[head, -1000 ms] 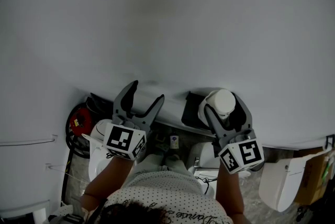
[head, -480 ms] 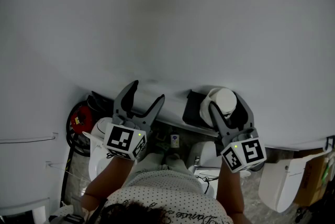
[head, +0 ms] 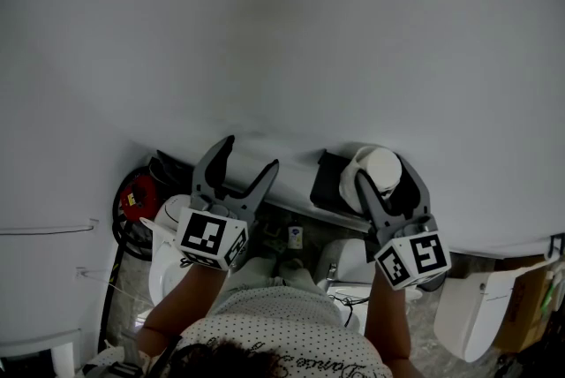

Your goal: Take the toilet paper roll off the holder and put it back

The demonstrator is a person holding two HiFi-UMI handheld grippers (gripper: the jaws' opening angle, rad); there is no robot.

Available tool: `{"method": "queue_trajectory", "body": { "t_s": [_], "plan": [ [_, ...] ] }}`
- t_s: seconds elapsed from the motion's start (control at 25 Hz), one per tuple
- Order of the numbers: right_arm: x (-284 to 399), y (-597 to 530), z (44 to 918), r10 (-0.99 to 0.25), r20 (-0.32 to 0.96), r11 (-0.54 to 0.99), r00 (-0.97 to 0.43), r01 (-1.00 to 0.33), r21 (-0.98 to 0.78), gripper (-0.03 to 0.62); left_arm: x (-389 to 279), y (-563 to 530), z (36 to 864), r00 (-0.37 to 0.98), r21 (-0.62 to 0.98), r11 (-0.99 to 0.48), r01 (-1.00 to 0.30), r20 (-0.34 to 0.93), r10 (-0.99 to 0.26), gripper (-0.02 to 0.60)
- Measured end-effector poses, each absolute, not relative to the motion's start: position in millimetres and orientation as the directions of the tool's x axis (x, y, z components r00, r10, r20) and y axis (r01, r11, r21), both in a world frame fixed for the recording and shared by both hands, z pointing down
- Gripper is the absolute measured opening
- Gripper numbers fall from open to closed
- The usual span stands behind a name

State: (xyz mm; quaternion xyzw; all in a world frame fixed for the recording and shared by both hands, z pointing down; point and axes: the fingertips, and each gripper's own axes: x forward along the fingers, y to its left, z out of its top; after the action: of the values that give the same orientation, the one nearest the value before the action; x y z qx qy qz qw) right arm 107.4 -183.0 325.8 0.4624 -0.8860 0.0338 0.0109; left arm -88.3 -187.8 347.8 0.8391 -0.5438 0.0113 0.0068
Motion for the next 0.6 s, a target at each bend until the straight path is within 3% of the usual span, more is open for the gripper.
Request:
{"method": "queue_trajectory", "body": {
  "t_s": [0.6],
  "plan": [
    [102.9,-185.6,324.7,-0.813,0.046,0.579,-0.580,-0.814,-0.036,0.290,-95.2,-183.2,353.7,0.398,0.007,-0.398,-0.917,0.023,-0.917,0.333]
  ]
}}
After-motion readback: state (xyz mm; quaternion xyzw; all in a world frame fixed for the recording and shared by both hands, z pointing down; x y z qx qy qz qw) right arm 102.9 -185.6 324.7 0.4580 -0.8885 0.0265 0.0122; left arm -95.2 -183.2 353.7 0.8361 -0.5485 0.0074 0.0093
